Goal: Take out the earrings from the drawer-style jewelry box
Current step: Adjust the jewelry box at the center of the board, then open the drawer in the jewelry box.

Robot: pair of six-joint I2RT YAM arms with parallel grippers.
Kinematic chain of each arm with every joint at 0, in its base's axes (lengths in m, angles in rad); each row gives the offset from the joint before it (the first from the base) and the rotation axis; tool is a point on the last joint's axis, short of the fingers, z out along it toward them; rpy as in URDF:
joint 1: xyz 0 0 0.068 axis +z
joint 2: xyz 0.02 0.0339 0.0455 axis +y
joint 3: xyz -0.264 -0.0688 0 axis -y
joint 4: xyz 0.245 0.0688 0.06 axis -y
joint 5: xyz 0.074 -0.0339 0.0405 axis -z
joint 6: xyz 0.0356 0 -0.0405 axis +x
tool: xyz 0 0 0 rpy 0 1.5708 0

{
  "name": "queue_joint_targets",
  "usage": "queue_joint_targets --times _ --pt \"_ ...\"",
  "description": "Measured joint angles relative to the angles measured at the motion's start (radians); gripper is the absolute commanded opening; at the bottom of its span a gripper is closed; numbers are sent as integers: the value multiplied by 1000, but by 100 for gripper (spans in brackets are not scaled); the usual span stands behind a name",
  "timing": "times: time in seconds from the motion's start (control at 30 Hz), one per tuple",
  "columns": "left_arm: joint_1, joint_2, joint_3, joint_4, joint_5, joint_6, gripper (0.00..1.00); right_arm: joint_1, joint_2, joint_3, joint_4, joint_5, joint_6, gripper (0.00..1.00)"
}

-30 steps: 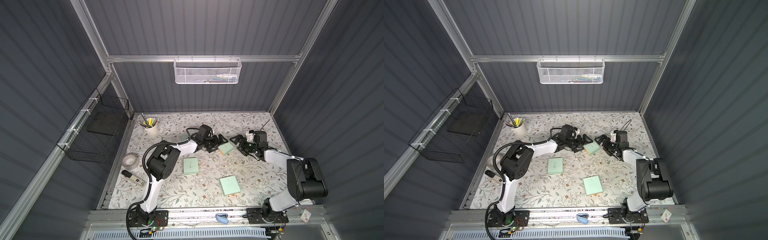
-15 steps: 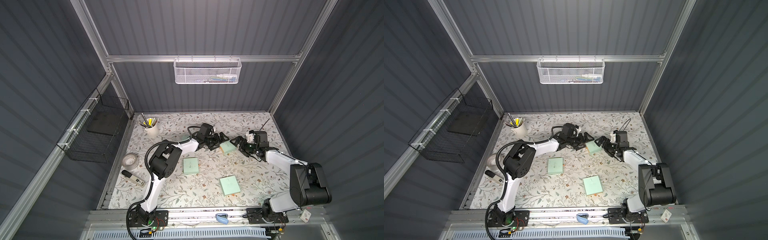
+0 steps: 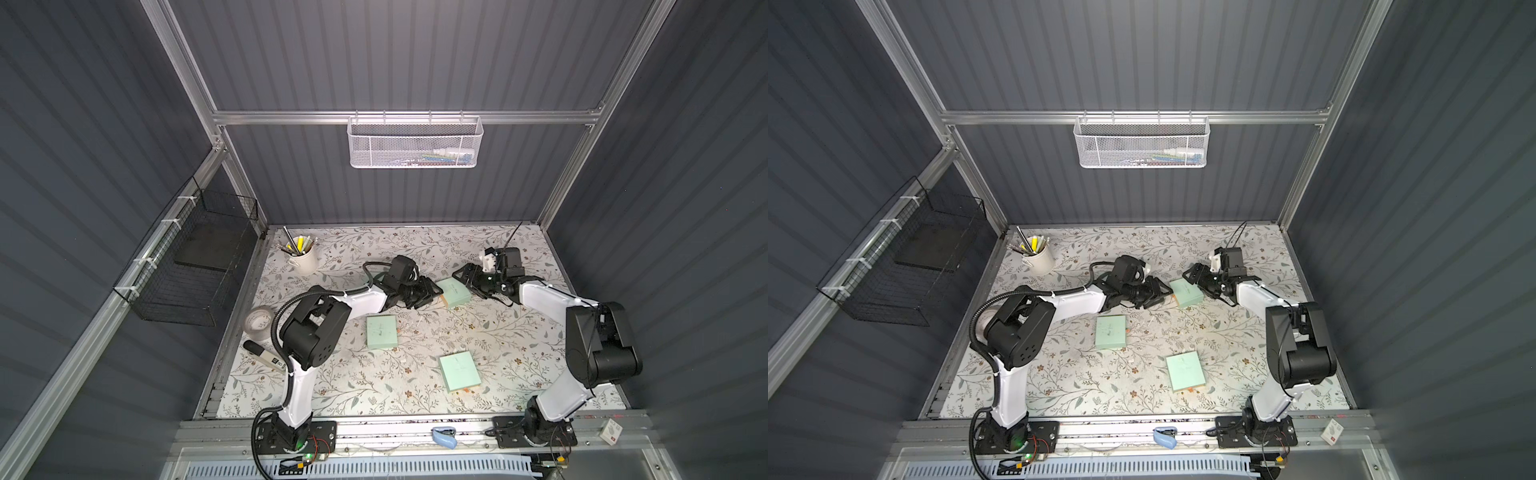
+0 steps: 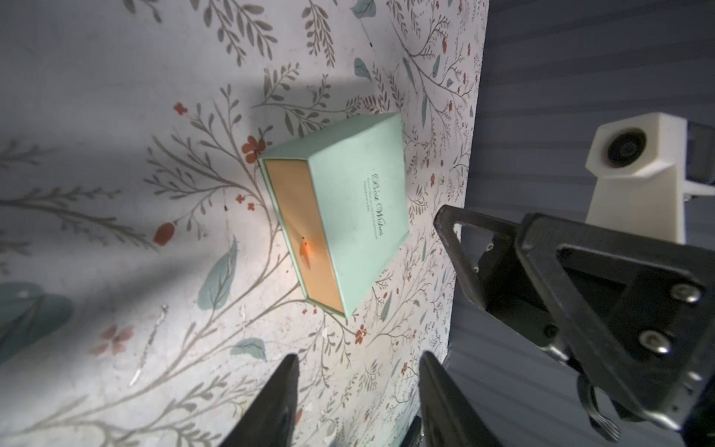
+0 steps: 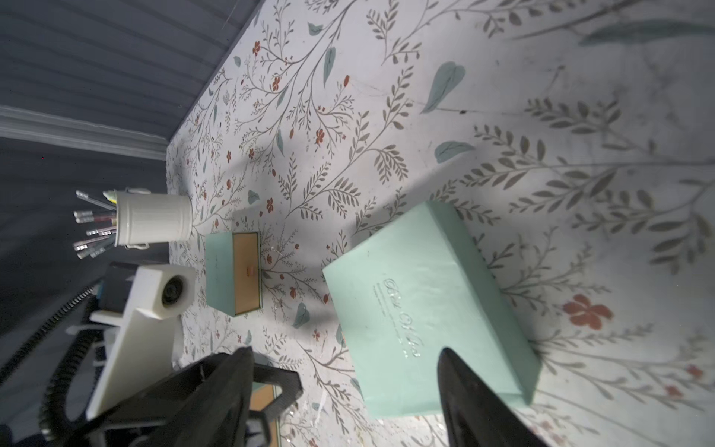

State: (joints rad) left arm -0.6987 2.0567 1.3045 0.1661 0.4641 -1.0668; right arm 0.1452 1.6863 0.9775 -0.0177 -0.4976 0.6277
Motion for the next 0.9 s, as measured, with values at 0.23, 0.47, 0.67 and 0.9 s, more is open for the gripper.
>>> queue_joint_targets --times 0.23,0.47,0.67,0.9 --pt "0 78 18 8 0 -25 41 30 64 54 -15 -23 -9 48" --pt "0 103 61 16 -1 -48 30 42 99 71 -17 -40 -7 34" --pt "0 132 77 42 -1 -71 25 42 114 88 -31 -45 -7 33" --pt "0 145 77 46 -1 -83 23 42 123 91 -36 -51 -7 33"
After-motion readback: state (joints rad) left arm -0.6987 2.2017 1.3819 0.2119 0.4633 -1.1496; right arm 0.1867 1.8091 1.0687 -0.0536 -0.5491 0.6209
